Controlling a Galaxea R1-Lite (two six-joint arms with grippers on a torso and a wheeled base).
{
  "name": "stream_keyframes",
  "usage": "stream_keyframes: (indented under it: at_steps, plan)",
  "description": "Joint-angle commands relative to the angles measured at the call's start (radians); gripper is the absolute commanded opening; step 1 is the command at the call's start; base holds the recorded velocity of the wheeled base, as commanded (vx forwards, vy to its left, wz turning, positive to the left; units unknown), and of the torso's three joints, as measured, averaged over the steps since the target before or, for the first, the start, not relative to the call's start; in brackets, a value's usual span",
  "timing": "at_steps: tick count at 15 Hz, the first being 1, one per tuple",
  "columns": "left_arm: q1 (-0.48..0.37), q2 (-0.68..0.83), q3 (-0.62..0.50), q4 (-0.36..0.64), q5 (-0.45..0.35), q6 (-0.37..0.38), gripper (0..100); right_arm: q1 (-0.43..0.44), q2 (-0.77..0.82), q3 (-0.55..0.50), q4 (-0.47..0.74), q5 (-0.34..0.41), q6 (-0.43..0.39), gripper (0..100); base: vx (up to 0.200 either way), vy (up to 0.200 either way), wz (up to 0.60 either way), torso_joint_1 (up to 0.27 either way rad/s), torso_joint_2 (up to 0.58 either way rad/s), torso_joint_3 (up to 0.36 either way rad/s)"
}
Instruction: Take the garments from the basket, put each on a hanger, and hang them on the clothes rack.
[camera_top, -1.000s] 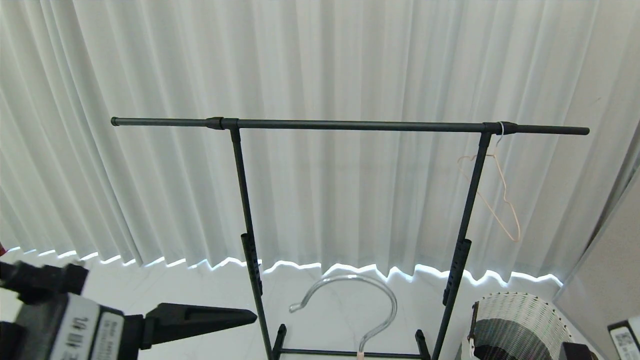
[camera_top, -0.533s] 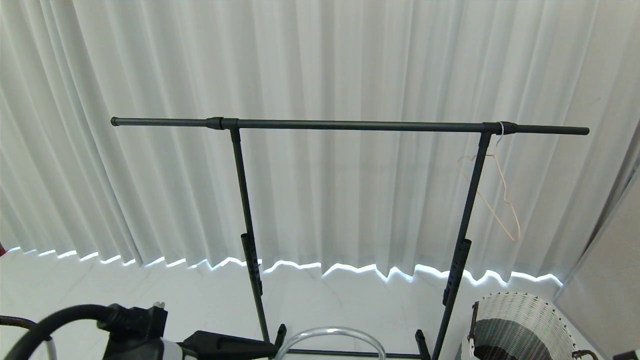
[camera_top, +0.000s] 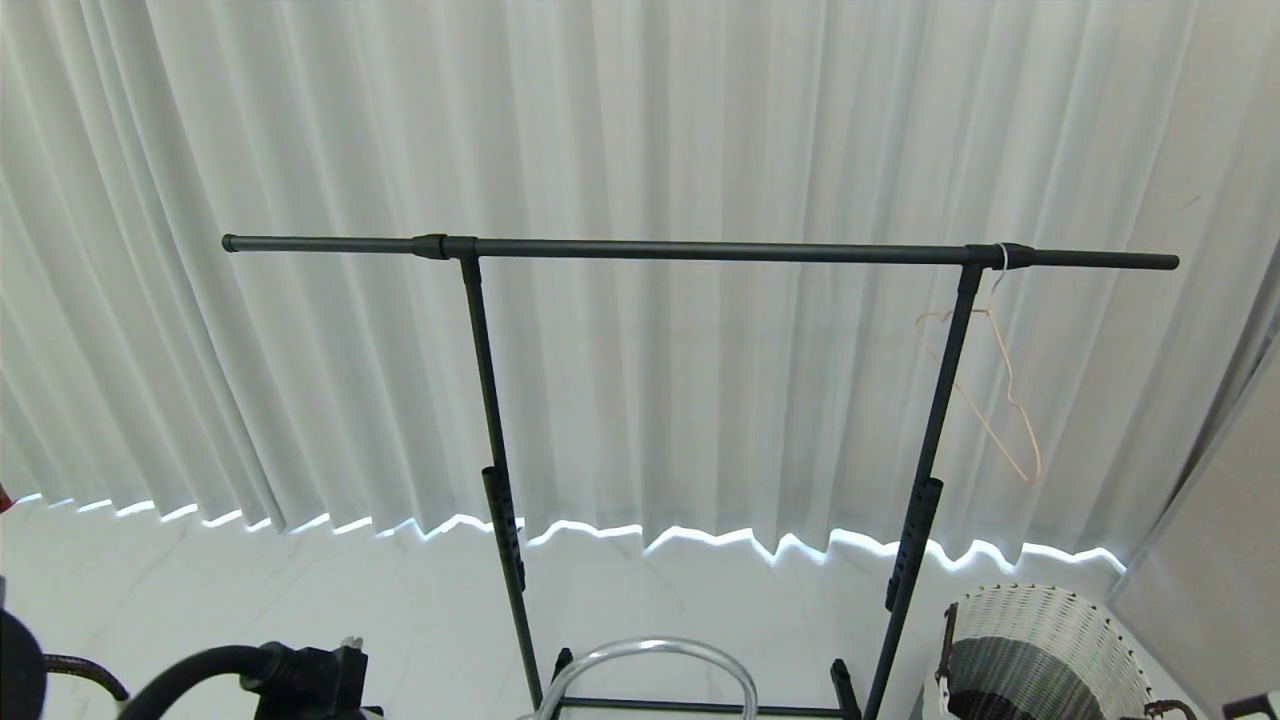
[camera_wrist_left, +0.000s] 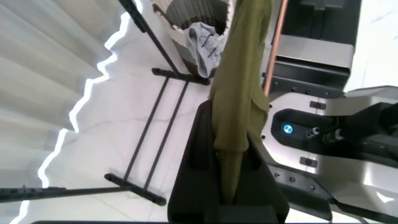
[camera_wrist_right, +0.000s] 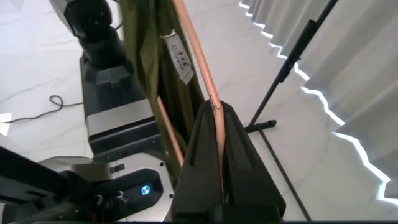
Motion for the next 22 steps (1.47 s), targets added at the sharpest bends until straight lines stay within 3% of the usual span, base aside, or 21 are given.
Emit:
stream_keyframes:
  at_steps: [1, 3, 4, 6, 9, 14, 17, 20, 22]
  plan:
    - [0.001, -0.001, 0.001, -0.001, 0.000, -0.001, 0, 0.000, 0.001, 0.000, -0.001, 0.001, 0.001, 0, 0.000, 0.000, 0.00, 0.000, 0.00, 0.000]
    - [0.001, -0.002, 0.001, -0.001, 0.005, -0.002, 0, 0.000, -0.002, 0.001, 0.000, 0.001, 0.001, 0, 0.000, 0.000, 0.00, 0.000, 0.00, 0.000]
    - [0.001, -0.002, 0.001, -0.001, 0.007, -0.002, 0, 0.000, -0.002, 0.001, 0.000, 0.001, 0.000, 100, 0.000, 0.000, 0.00, 0.000, 0.00, 0.000]
    - [0.006, -0.002, 0.006, -0.001, 0.028, 0.001, 0, -0.001, 0.000, 0.003, 0.000, -0.008, -0.002, 100, 0.000, 0.000, 0.00, 0.000, 0.00, 0.000]
    - [0.006, -0.013, 0.038, -0.002, 0.224, 0.033, 0, -0.044, -0.005, 0.006, 0.002, -0.057, -0.002, 100, 0.000, 0.000, 0.00, 0.000, 0.00, 0.000]
    - [0.027, -0.012, -0.016, -0.005, 0.428, 0.021, 0, -0.076, 0.032, 0.017, 0.012, -0.099, 0.017, 100, 0.000, 0.000, 0.00, 0.000, 0.00, 0.000]
    - [0.059, -0.013, -0.073, -0.005, 0.441, 0.025, 0, -0.076, 0.107, 0.004, 0.006, -0.100, 0.066, 100, 0.000, 0.000, 0.00, 0.000, 0.00, 0.000]
    - [0.087, -0.018, -0.174, -0.005, 0.441, 0.022, 0, -0.087, 0.220, -0.059, -0.014, -0.109, 0.241, 100, 0.000, 0.000, 0.00, 0.000, 0.00, 0.000]
    - [0.087, -0.016, -0.220, -0.005, 0.439, 0.027, 0, -0.110, 0.306, -0.091, -0.080, -0.158, 0.331, 100, 0.000, 0.000, 0.00, 0.000, 0.00, 0.000]
